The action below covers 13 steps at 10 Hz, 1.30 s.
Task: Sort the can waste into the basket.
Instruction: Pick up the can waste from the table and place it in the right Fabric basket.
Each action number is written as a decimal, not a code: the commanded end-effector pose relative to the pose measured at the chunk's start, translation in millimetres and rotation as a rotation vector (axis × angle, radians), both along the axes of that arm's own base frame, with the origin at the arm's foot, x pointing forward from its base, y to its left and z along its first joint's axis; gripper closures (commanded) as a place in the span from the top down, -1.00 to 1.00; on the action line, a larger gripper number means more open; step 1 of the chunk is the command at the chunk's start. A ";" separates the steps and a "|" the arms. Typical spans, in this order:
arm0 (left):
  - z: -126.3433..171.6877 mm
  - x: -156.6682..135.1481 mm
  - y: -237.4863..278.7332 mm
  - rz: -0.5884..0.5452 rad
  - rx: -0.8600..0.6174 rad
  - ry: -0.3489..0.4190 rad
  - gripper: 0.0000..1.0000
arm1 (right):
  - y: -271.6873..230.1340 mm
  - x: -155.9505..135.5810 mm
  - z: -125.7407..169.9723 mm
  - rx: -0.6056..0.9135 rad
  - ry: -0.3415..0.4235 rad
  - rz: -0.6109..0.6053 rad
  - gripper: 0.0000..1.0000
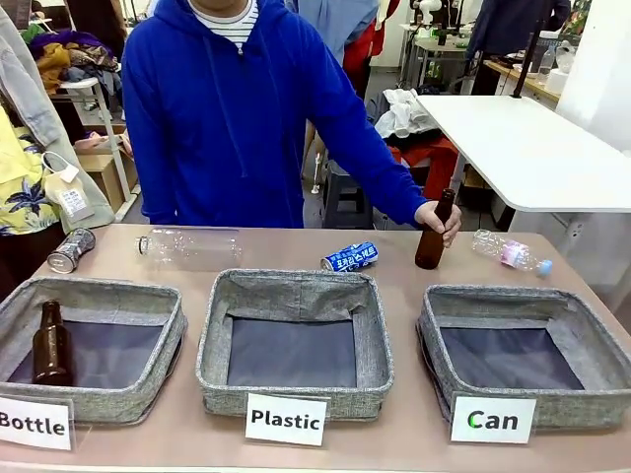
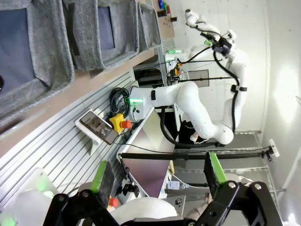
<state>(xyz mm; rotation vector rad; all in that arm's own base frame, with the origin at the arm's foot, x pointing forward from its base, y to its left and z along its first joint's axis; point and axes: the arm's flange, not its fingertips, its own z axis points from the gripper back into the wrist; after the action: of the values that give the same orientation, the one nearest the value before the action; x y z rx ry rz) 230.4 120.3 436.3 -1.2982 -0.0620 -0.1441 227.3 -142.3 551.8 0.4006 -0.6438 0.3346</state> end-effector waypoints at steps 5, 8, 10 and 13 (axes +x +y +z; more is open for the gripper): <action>0.7 -2.3 0.1 -0.003 -0.002 0.009 1.00 | 20.2 -1.7 -162.8 0.179 -0.092 0.002 1.00; 0.7 -2.3 0.1 -0.003 -0.002 0.009 1.00 | 71.5 36.7 -146.9 -0.013 -0.099 0.128 1.00; 0.7 -2.3 0.1 -0.003 -0.002 0.009 1.00 | 146.1 87.1 -119.4 -0.241 -0.135 0.368 1.00; 0.7 -2.3 0.1 -0.003 -0.002 0.009 1.00 | 231.7 147.0 -84.8 -0.529 -0.304 0.664 1.00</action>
<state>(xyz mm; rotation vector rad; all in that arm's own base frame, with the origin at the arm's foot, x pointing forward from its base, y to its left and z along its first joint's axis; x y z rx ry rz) 231.1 120.0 435.7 -1.2985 -0.0580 -0.1442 365.8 95.0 484.6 0.1260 -0.6005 1.1148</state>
